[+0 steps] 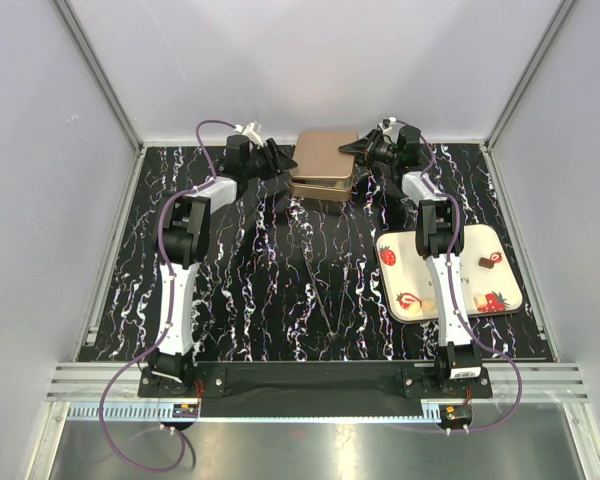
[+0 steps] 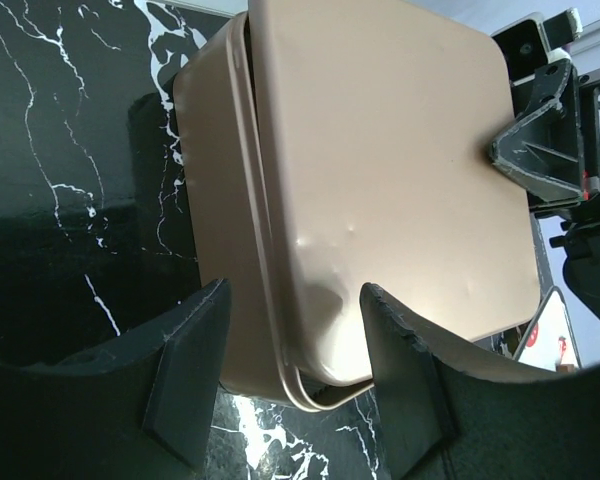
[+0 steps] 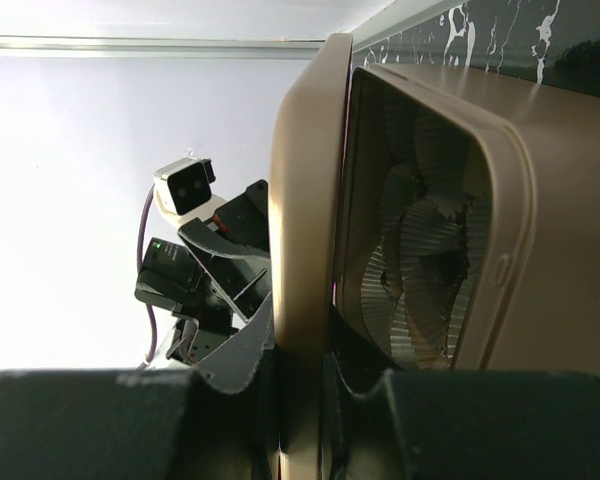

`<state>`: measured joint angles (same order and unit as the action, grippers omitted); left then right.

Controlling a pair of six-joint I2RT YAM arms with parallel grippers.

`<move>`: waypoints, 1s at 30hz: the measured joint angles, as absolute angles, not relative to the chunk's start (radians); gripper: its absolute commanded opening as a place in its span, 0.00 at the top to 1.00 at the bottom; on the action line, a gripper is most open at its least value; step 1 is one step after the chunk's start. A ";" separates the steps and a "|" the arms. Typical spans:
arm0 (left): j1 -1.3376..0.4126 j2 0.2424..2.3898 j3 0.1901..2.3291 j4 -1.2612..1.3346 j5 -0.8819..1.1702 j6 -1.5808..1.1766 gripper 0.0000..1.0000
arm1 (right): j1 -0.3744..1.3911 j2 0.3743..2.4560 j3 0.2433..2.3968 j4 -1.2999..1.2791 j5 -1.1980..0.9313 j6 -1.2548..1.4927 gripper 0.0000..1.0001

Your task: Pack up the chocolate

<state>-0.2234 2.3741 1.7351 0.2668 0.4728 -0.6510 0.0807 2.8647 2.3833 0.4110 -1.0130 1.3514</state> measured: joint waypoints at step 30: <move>-0.223 2.373 1.733 0.224 0.470 -0.615 0.42 | 0.055 2.772 2.258 0.234 -0.969 1.196 0.57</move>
<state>-0.2234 2.3726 1.7332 0.2241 0.4702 -0.6151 0.0547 2.7720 2.2581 0.2337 -0.9691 1.1961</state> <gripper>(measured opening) 0.583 0.420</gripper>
